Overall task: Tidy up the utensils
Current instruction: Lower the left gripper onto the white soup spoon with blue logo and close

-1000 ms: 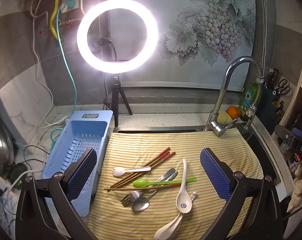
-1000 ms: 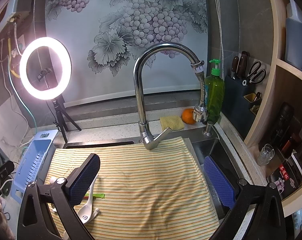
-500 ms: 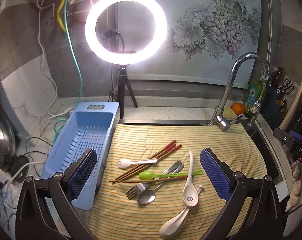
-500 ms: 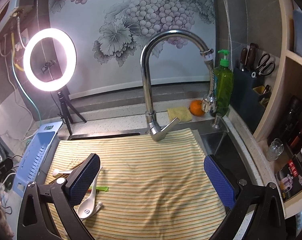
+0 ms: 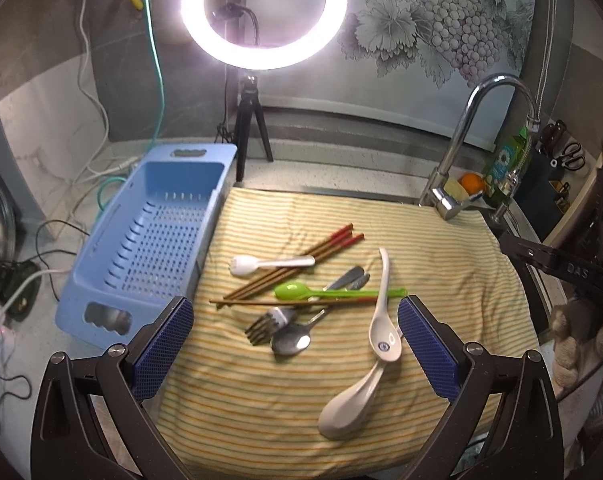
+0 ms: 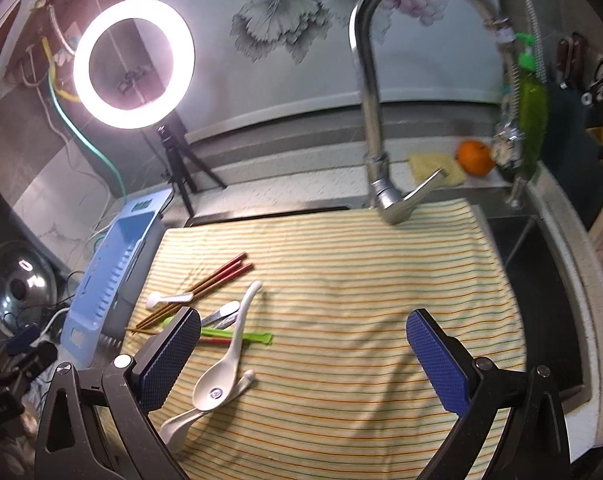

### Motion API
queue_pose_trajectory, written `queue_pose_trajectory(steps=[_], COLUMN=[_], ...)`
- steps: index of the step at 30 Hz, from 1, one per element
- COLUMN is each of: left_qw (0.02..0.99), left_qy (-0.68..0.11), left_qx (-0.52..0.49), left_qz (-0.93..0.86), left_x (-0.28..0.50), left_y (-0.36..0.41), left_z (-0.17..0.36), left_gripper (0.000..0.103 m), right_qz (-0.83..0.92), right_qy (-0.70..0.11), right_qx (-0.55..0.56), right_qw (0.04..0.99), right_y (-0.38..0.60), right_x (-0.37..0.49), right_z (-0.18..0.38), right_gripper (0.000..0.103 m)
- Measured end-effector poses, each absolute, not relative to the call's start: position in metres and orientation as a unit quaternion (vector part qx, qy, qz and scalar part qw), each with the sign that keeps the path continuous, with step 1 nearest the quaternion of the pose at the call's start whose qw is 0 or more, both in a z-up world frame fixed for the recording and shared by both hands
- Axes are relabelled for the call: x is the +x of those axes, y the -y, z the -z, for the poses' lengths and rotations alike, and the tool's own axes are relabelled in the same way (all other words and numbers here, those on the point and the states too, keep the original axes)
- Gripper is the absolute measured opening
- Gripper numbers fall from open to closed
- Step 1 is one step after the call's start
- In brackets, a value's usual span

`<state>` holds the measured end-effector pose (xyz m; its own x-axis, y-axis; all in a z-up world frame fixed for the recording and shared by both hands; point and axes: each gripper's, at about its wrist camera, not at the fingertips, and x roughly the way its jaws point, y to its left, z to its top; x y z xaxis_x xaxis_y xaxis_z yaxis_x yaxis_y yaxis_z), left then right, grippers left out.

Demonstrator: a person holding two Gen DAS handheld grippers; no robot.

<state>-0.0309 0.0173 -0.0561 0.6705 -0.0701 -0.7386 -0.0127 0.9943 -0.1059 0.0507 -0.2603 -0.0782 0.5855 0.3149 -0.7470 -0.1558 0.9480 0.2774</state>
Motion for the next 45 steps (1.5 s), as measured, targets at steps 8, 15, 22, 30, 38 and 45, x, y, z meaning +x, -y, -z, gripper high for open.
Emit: queue_pose_trajectory(steps=[8, 15, 22, 30, 38, 45], left_qw=[0.897, 0.877, 0.857, 0.845, 0.838, 0.830], left_qy=[-0.433, -0.468, -0.503, -0.522, -0.533, -0.546], left_qx=[-0.064, -0.041, -0.006, 0.012, 0.017, 0.017], left_qz=[0.065, 0.100, 0.115, 0.117, 0.115, 0.117], left_x=[-0.028, -0.015, -0.004, 0.002, 0.015, 0.023], left_y=[0.007, 0.038, 0.060, 0.071, 0.073, 0.075], left_z=[0.081, 0.111, 0.138, 0.152, 0.162, 0.173], left_gripper=[0.101, 0.094, 0.077, 0.076, 0.072, 0.070], right_qz=[-0.199, -0.248, -0.276, -0.299, -0.306, -0.302], right_qy=[-0.495, -0.539, -0.577, -0.604, -0.612, -0.618], right_qx=[0.113, 0.107, 0.111, 0.139, 0.136, 0.136], right_qw=[0.838, 0.798, 0.761, 0.726, 0.717, 0.713], right_y=[0.237, 0.215, 0.203, 0.196, 0.185, 0.184], right_x=[0.084, 0.111, 0.133, 0.151, 0.156, 0.160], right_z=[0.112, 0.139, 0.166, 0.188, 0.195, 0.202], right_gripper=[0.080, 0.063, 0.047, 0.037, 0.034, 0.029])
